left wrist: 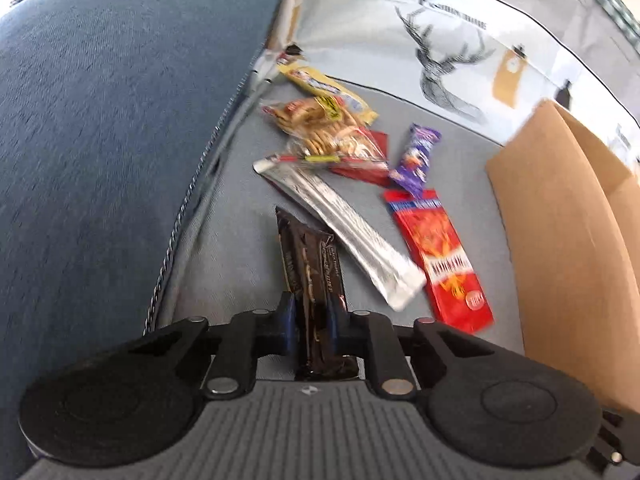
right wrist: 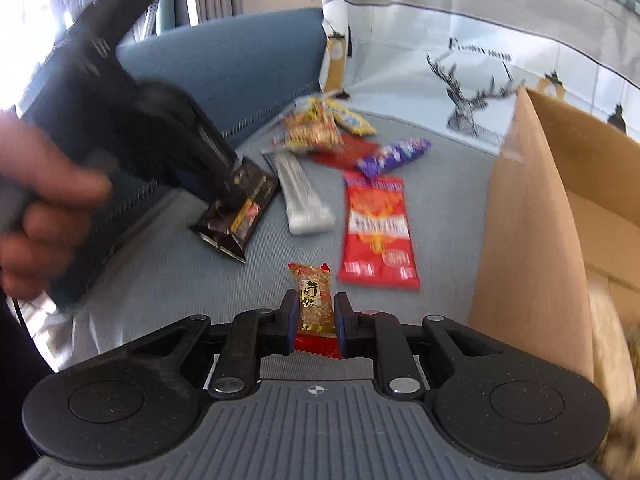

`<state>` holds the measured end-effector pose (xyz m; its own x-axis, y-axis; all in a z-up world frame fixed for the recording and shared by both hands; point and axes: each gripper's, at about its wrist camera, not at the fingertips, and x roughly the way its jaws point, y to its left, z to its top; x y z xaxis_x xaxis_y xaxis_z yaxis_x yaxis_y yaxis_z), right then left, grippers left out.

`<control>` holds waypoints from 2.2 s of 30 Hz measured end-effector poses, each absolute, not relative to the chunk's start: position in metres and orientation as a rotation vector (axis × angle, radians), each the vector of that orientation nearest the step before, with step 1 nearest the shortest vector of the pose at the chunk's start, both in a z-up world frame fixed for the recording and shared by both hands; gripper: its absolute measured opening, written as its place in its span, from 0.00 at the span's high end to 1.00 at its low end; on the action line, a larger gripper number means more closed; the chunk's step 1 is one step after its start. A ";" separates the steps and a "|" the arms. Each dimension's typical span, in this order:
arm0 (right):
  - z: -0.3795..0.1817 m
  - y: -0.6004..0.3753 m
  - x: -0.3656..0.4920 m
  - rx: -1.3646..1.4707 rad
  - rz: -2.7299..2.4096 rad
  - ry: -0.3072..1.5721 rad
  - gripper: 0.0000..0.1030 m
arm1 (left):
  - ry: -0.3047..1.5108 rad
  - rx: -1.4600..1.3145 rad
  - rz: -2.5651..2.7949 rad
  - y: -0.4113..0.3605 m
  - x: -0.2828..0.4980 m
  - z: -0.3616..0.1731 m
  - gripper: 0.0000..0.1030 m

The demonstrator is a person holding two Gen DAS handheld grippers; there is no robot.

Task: Organize snacks
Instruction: 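Grasp the small red-gold candy with the right tool while the left grasps the chocolate bar, then carry the candy with the right tool while the left carries the chocolate bar over the box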

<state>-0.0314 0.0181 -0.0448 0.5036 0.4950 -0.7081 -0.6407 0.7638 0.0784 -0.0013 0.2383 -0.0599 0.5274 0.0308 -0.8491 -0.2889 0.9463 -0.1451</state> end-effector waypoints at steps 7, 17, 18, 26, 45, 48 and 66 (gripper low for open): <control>-0.052 0.013 -0.042 -0.244 0.702 0.780 0.80 | 0.998 -0.367 0.234 0.248 -0.010 -0.058 0.66; -0.069 0.022 -0.037 -0.277 0.730 0.858 0.67 | 1.077 -0.243 0.236 0.222 0.015 -0.072 0.42; -0.070 0.021 -0.036 -0.273 0.728 0.857 0.67 | 1.086 -0.223 0.238 0.219 0.017 -0.073 0.42; -0.070 0.022 -0.034 -0.263 0.735 0.849 0.78 | 1.112 -0.107 0.238 0.204 0.026 -0.081 0.47; -0.069 0.022 -0.037 -0.265 0.727 0.841 0.78 | 1.115 -0.154 0.227 0.207 0.020 -0.079 0.58; -0.069 0.022 -0.037 -0.264 0.725 0.842 0.78 | 1.115 -0.155 0.229 0.206 0.020 -0.079 0.57; -0.054 0.018 -0.043 -0.238 0.744 0.751 0.91 | 1.010 -0.219 0.246 0.215 0.010 -0.058 0.59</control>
